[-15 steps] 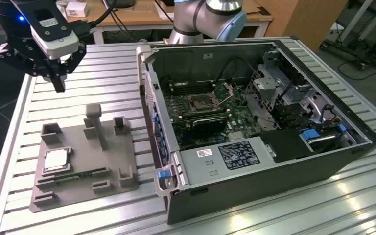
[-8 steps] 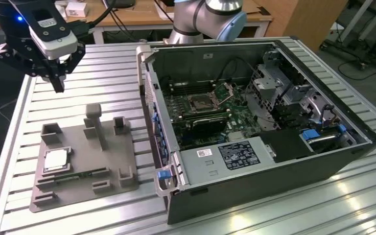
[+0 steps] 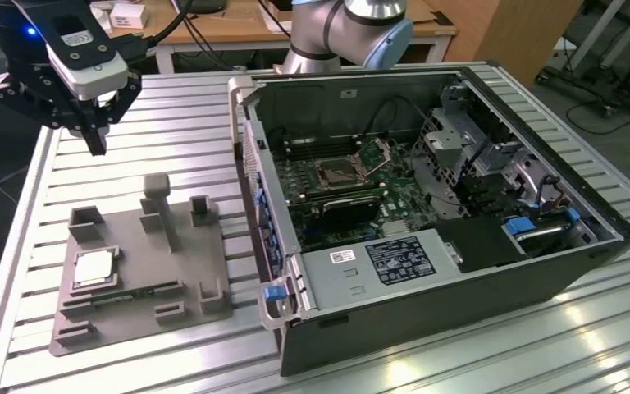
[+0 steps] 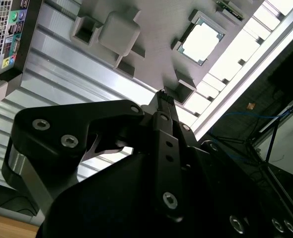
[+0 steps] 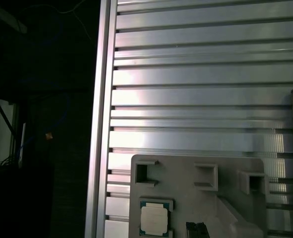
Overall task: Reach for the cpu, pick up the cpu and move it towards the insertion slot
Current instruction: 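Reach for the cpu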
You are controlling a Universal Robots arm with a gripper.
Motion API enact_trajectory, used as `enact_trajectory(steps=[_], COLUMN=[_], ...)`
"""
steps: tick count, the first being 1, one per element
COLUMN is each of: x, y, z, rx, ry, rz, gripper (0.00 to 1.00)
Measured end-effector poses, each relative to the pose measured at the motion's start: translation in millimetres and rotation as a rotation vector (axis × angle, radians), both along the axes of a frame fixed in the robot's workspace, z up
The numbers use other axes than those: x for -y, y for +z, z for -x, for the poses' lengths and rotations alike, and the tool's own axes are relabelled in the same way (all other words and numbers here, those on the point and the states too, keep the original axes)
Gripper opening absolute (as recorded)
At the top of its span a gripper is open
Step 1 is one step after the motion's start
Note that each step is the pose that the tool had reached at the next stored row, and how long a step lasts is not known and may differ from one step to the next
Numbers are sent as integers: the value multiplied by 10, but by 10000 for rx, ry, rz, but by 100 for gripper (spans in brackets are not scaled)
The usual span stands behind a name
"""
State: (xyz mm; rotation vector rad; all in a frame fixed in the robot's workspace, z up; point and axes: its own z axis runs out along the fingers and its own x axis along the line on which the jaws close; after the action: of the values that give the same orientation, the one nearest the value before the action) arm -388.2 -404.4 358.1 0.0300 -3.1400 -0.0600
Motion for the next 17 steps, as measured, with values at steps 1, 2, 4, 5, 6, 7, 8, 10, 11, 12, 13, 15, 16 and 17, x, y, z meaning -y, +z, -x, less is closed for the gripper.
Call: enact_trajectory(steps=[1, 2, 4, 5, 6, 7, 8, 10, 11, 12, 13, 15, 16, 17], x=[0, 0, 0, 0, 0, 0, 0, 0, 0, 0, 0, 0, 0, 0], y=[0, 0, 0, 0, 0, 0, -2, -2, -2, -2, -2, -4, -4, -4], z=[1, 1, 1, 1, 1, 8, 14, 16, 17, 17, 18, 21, 21, 21], rx=[0, 0, 0, 0, 0, 0, 0, 1, 0, 0, 0, 0, 0, 0], ry=[0, 0, 0, 0, 0, 0, -1, 0, 0, 0, 0, 0, 0, 0], rz=[0, 0, 0, 0, 0, 0, 0, 0, 0, 0, 0, 0, 0, 0], gripper=[11, 11, 11, 11, 11, 11, 11, 11, 11, 11, 11, 11, 11, 11])
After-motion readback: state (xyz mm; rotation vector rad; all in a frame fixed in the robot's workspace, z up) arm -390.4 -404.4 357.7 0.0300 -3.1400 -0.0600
